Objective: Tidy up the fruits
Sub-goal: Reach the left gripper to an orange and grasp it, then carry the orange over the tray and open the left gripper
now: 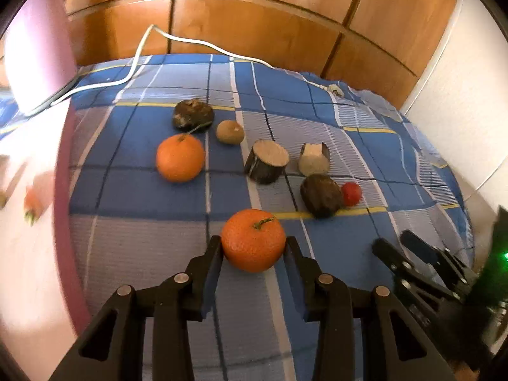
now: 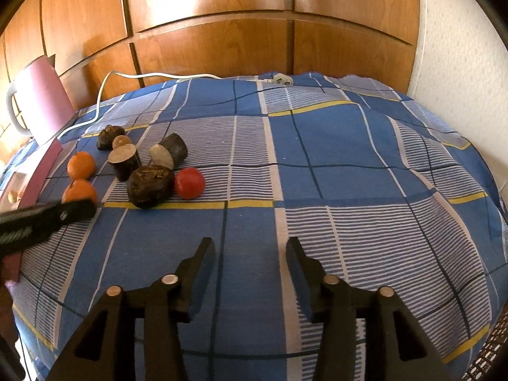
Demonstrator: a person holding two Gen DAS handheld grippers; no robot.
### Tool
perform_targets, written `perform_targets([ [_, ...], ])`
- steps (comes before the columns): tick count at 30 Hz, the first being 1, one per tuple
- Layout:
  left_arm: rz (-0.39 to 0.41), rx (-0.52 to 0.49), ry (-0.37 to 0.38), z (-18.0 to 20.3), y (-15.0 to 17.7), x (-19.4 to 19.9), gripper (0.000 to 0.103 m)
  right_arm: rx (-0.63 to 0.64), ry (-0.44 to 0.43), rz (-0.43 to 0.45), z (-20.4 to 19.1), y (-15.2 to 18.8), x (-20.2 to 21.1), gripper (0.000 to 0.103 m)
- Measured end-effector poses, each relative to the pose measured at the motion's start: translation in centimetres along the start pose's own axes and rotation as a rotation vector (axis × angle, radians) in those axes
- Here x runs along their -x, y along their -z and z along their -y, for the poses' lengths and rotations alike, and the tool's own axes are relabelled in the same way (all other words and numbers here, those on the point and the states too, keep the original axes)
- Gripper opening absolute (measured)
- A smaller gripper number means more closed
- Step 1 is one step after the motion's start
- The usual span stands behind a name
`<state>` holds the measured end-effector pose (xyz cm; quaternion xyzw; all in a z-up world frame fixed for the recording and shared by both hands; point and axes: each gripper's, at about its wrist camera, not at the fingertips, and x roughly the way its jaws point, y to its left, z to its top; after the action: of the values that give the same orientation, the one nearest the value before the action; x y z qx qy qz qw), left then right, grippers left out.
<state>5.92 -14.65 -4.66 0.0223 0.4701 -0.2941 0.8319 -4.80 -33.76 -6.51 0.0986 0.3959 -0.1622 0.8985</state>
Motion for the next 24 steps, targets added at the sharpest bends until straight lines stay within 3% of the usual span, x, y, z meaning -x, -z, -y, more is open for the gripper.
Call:
perform_targets([
  [5, 0.056, 0.045, 0.001, -1.4, 0.7, 3.2, 0.039, 0.008, 0.007, 0.004, -0.4, 0.1, -0.1, 0.056],
  [11, 0.139, 0.161, -0.04, -5.7, 0.2, 7.0, 0.039, 0.006, 0.012, 0.003, -0.4, 0.1, -0.1, 0.056],
  [20, 0.169, 0.395, -0.218, -15.3, 1.9, 10.0, 0.039, 0.013, 0.025, -0.003, -0.6, 0.1, -0.1, 0.056],
  [24, 0.167, 0.427, -0.303, -18.4, 2.4, 10.3, 0.04, 0.019, 0.032, -0.006, -0.7, 0.1, -0.2, 0.056],
])
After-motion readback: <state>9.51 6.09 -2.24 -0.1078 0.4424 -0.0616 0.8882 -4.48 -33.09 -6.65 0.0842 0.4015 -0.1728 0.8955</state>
